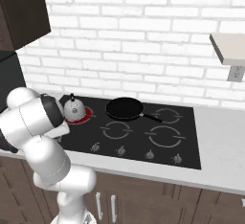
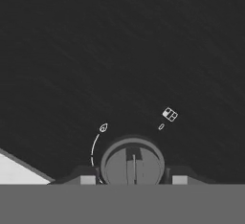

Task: Pick the kettle from the counter and place it on a stove burner. Then turn the burner on.

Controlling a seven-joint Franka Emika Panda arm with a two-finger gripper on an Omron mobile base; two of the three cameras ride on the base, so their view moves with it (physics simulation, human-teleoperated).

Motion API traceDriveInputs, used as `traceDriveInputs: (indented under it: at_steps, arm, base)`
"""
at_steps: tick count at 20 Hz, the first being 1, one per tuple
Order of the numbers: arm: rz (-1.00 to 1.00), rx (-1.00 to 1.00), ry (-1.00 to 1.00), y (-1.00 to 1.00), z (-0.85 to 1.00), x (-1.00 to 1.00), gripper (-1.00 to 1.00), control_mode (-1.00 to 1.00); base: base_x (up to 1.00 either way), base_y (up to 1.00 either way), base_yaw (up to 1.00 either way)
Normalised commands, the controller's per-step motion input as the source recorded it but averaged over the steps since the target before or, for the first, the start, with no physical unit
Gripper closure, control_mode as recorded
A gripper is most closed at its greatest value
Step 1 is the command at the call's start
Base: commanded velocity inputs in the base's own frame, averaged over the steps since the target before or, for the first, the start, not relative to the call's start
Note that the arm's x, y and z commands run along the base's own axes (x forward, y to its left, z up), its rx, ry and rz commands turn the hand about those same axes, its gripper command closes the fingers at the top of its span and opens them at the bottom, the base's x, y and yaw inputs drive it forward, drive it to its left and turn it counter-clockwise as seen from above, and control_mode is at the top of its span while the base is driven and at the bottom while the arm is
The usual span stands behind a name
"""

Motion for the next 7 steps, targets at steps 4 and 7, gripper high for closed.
traceDriveInputs:
  at_steps: [4, 7]
  arm:
    - [0.35, 0.00, 0.00, -0.01, 0.00, -0.12, 1.00, -1.00]
    - [0.34, 0.00, 0.00, -0.08, 0.00, -0.04, 1.00, -1.00]
  base:
    - [0.00, 0.00, 0.00]
    - [0.00, 0.00, 0.00]
